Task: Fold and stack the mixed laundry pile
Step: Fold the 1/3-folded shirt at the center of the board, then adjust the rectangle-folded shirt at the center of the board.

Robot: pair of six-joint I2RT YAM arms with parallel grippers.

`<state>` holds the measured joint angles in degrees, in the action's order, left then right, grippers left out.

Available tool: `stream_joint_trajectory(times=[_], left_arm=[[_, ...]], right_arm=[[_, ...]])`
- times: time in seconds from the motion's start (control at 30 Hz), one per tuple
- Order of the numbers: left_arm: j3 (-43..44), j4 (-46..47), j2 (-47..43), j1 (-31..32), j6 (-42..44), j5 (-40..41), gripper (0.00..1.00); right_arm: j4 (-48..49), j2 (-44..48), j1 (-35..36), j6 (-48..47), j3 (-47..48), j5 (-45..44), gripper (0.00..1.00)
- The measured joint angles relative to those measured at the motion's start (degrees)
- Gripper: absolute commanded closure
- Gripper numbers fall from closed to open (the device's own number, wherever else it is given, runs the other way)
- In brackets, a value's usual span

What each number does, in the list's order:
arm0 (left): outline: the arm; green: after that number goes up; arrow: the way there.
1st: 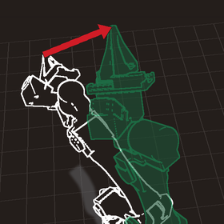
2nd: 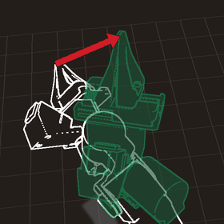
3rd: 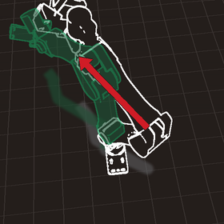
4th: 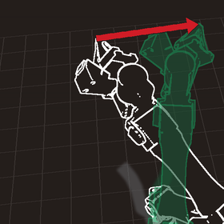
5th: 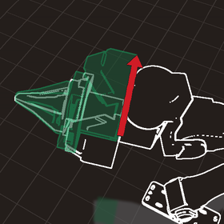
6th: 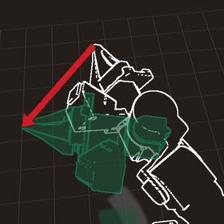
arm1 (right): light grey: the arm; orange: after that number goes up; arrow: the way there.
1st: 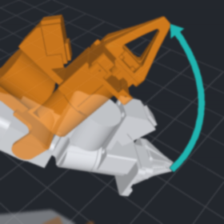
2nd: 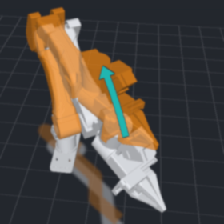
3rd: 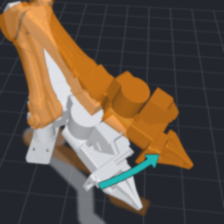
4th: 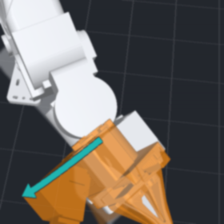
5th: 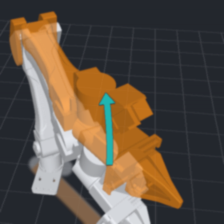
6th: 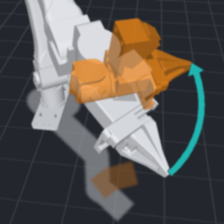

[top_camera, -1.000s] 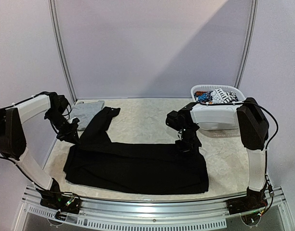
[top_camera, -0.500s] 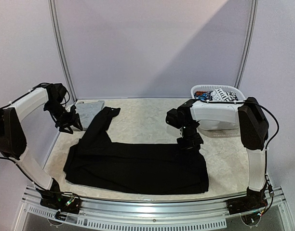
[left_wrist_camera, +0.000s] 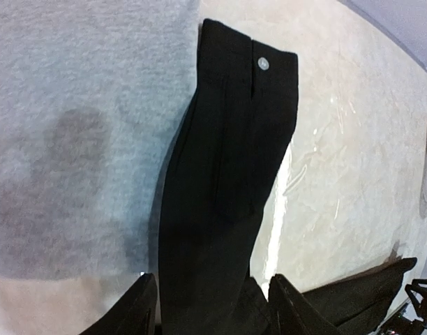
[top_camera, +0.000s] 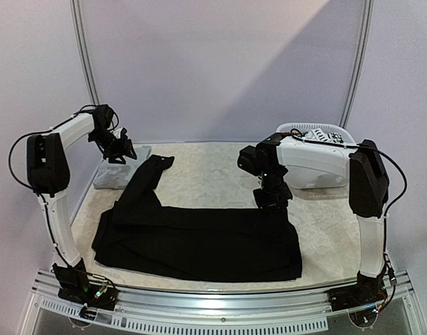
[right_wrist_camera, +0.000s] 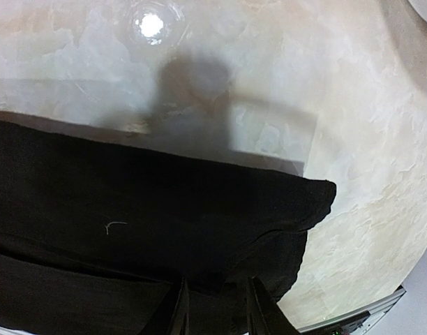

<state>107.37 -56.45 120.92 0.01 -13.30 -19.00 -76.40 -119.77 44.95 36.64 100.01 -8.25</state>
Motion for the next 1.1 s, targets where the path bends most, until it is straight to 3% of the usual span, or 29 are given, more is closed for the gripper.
stream_joint_trajectory(times=[0.27,0.57,0.87,1.03,1.1], left_arm=[[12.8,-0.6,16.5,0.0,0.7,-5.4,0.47],[13.1,-1.5,18.6,0.0,1.1,-5.9,0.45],[13.0,-1.0,18.6,0.1,0.7,-7.5,0.73],[12.5,0.1,18.6,0.4,0.2,-8.8,0.99],[12.4,0.3,18.4,0.8,0.3,-8.9,1.0]], right_arm=[[-0.3,0.1,0.0,0.9,-0.2,0.0,0.72],[-0.5,0.2,0.0,2.0,-1.6,0.0,0.72],[-0.6,0.4,0.0,1.8,-1.8,0.0,0.73],[-0.7,0.4,0.0,1.2,-1.3,0.0,0.73],[-0.7,0.4,0.0,0.9,-0.8,0.0,0.74]])
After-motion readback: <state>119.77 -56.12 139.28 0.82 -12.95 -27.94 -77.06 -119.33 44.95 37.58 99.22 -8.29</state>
